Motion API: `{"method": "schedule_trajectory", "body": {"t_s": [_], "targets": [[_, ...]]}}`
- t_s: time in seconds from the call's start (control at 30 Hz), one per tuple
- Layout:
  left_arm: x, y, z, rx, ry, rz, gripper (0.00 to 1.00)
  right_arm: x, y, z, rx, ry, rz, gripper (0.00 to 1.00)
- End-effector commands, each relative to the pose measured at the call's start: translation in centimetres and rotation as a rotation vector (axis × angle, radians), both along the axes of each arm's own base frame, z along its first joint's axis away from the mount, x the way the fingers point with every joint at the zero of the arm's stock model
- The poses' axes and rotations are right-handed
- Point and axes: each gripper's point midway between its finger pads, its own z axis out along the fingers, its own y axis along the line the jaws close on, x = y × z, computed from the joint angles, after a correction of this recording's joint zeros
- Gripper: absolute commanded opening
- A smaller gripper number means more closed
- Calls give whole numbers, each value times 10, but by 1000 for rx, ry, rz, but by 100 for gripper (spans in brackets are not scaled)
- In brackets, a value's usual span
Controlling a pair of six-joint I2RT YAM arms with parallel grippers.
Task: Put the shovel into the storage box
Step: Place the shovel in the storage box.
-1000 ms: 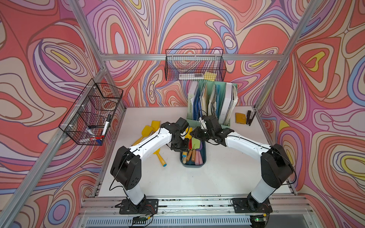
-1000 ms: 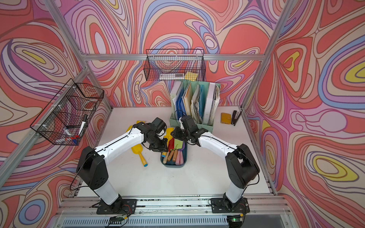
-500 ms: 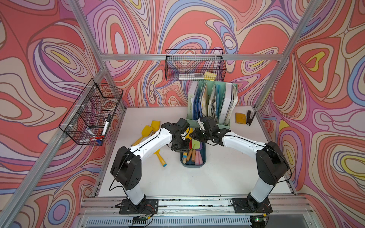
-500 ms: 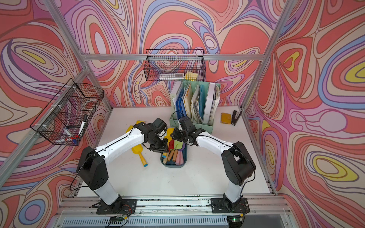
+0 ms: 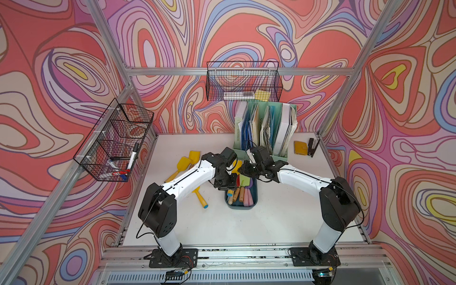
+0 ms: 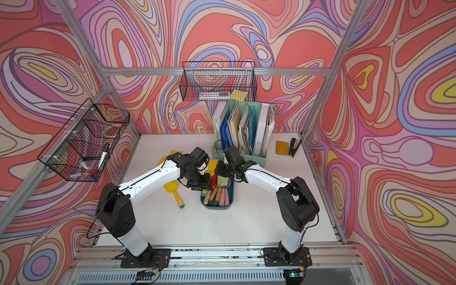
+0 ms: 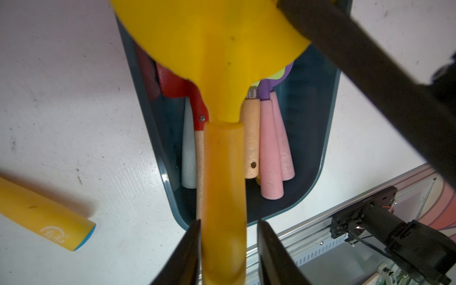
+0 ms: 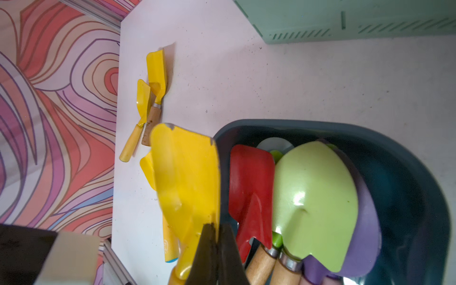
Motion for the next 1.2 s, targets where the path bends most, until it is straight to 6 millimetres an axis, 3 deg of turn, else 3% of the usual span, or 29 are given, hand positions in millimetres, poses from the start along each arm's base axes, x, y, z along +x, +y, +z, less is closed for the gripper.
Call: {"method": "schedule_trajectory", "body": {"t_s": [0.0,0.13,0.6,0.8,1.17], "targets": [[-1,-6,19,-35,-36,-22,74,2,5,1,5,-9,-1,0],[-3,-7,26,-44,-47,-39,99,2,3,-1,-4,-8,-5,0],[-13,0,61,-127,-171,-50,99,-18,-15,-17,-118,-16,74,0],[-15,4,62,-139,-198,-21,99,-23,-17,-25,-145,-15,111,0],[-20,18,60,-128,-221,35,99,-12,-22,-37,-144,-6,99,0]]}}
